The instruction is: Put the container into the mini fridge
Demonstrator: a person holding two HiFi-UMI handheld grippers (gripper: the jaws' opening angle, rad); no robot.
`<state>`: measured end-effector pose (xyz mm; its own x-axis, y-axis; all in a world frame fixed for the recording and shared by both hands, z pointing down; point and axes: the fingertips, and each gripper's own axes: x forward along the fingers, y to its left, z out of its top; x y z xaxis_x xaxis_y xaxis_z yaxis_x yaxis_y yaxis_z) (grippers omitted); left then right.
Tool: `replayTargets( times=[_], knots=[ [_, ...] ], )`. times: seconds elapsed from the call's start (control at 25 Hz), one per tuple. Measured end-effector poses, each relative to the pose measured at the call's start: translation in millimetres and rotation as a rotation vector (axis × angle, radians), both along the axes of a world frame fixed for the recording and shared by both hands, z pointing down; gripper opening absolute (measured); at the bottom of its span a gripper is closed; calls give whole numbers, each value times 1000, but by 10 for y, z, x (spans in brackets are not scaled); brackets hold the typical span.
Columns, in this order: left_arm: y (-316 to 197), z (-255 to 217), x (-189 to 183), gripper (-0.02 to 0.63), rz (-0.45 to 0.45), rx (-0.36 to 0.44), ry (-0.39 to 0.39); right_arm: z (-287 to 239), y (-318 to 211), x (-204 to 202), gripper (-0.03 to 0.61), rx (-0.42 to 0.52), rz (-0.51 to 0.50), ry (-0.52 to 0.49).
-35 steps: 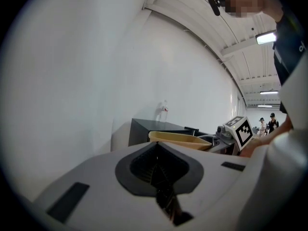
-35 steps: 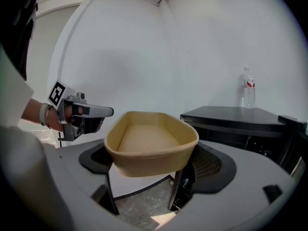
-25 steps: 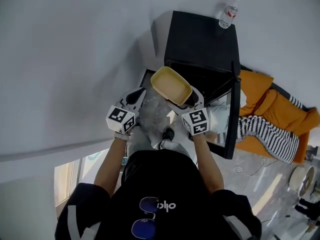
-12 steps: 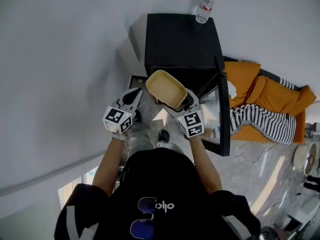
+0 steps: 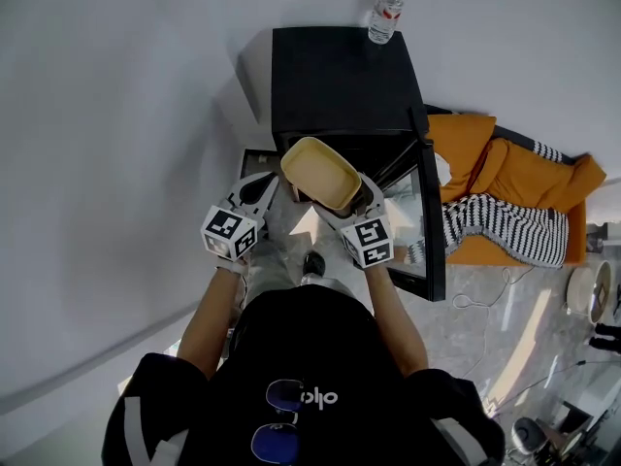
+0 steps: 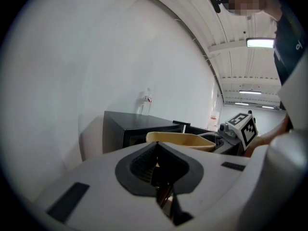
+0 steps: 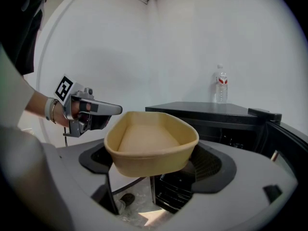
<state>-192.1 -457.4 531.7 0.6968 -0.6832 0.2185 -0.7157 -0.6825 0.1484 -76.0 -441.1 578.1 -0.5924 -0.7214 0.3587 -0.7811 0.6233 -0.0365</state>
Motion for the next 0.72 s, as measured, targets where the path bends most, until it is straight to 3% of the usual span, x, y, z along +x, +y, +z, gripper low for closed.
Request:
replayTargets(
  times=[0.32, 0.72],
  knots=[
    [74, 113, 69, 8, 40, -23, -1, 132, 99, 53, 505, -27, 26, 14],
    [263, 397, 428, 8, 141, -63, -2, 466, 380, 367, 505, -95, 96, 38]
  ],
)
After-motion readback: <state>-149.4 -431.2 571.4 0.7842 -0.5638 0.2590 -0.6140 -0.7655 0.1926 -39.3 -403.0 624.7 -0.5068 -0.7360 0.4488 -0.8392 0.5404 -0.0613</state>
